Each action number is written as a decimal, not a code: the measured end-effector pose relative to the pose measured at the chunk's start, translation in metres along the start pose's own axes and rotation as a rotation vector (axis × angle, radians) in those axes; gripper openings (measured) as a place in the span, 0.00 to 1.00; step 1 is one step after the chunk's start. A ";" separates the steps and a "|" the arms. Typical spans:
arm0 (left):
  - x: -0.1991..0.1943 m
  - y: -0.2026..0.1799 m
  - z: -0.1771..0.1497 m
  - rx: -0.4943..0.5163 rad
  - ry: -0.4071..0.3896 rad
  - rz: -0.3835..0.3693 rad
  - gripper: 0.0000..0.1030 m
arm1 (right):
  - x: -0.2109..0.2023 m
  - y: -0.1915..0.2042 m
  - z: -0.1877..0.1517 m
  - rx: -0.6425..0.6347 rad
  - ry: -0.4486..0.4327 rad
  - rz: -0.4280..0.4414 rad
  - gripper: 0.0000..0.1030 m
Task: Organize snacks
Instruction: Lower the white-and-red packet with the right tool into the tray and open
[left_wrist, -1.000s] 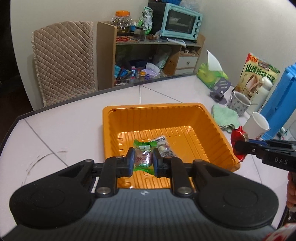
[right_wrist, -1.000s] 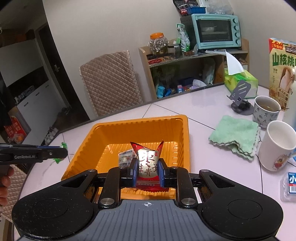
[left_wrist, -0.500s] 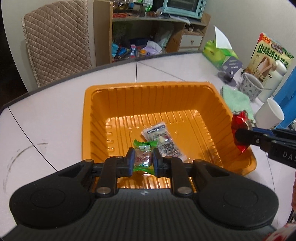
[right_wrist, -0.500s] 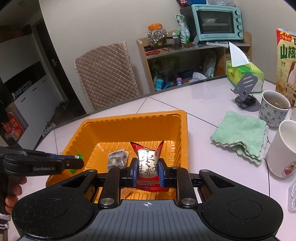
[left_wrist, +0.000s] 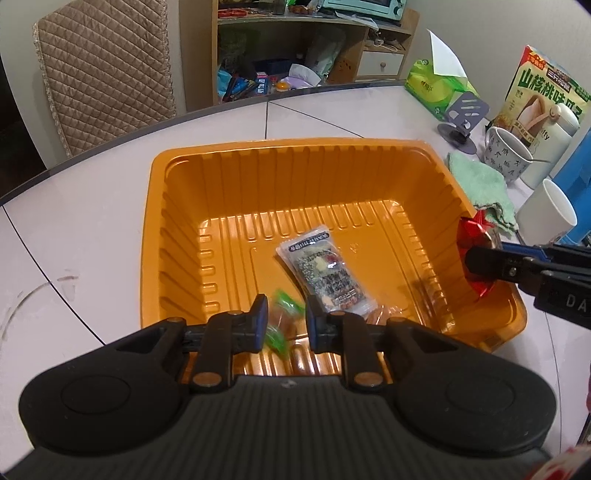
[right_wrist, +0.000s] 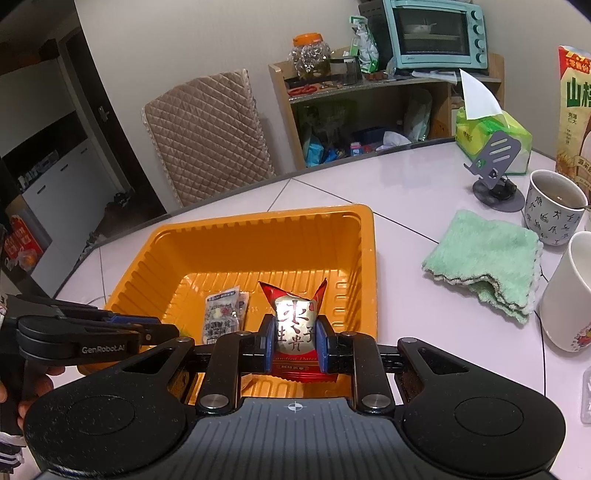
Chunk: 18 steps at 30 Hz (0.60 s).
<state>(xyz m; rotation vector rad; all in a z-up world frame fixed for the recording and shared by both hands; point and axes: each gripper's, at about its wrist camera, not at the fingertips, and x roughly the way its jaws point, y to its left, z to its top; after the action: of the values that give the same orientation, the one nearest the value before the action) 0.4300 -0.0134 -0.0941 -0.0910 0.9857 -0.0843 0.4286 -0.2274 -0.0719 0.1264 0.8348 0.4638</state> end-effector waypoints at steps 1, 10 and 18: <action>-0.001 0.001 0.000 0.000 -0.001 -0.001 0.19 | 0.001 0.000 0.000 0.000 0.003 -0.002 0.22; -0.011 0.015 0.002 -0.006 -0.010 0.003 0.20 | 0.011 -0.002 0.000 0.002 0.029 -0.010 0.22; -0.014 0.019 0.000 -0.015 -0.015 0.004 0.20 | 0.014 -0.002 0.001 0.004 0.021 -0.008 0.22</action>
<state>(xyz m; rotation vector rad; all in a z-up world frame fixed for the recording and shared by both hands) 0.4230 0.0073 -0.0841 -0.1029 0.9718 -0.0726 0.4381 -0.2231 -0.0810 0.1217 0.8565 0.4567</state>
